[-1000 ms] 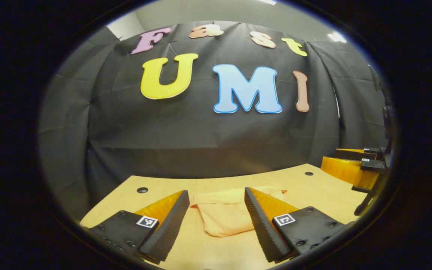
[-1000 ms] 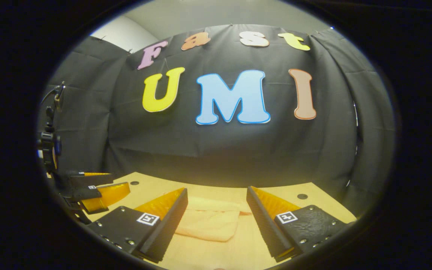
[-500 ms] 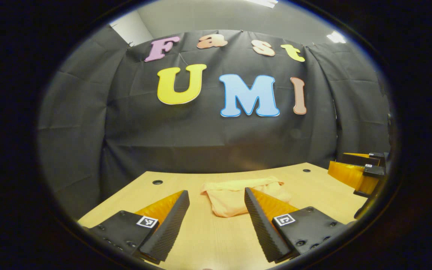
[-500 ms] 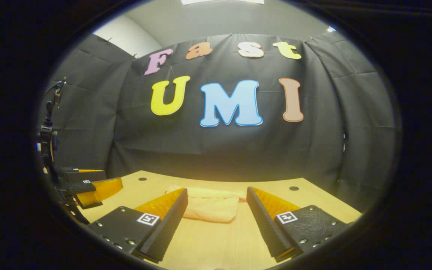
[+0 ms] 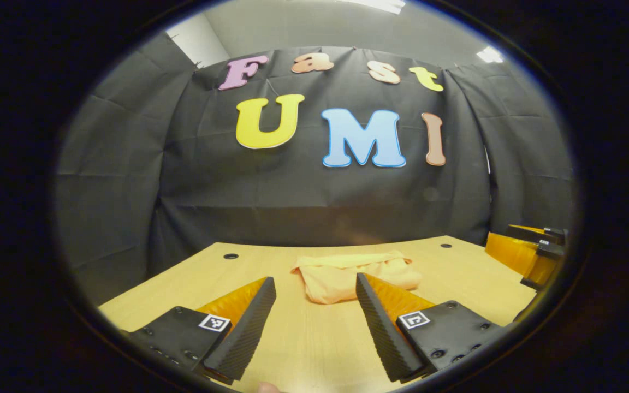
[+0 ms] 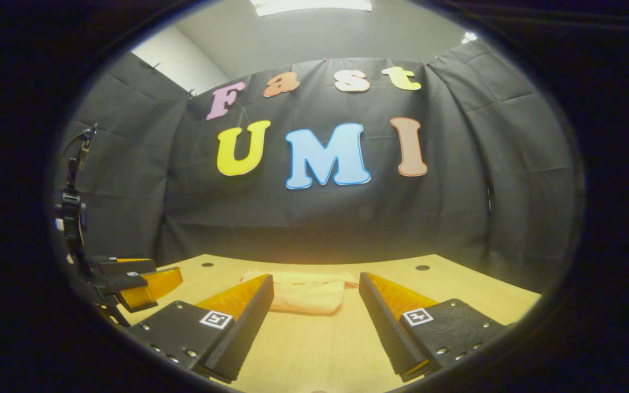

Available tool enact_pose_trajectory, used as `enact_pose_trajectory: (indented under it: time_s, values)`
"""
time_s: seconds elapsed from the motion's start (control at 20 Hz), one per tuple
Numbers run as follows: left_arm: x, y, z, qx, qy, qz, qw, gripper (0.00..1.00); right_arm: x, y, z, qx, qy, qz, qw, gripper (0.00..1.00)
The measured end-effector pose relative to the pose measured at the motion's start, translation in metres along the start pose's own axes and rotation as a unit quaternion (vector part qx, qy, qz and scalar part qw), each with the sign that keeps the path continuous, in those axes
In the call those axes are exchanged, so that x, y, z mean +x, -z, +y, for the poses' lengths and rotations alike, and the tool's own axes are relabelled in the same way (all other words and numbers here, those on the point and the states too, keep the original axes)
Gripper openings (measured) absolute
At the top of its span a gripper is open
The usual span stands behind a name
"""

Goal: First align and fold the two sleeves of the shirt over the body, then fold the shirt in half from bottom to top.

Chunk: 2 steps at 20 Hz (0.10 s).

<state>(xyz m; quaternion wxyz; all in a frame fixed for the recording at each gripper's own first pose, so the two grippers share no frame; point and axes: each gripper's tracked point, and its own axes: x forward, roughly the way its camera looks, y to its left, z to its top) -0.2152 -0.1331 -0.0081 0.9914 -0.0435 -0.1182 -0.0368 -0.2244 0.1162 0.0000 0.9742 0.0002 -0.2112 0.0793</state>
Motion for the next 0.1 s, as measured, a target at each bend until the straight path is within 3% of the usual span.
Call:
enact_pose_trajectory:
  time_s: [0.1]
  values:
    - [0.0032, 0.0060, 0.0003, 0.000, -0.001, 0.010, 1.000, 0.96, 0.0015, 0.0055, -0.0034, -0.006, 0.004, 0.008, 1.000, 0.98]
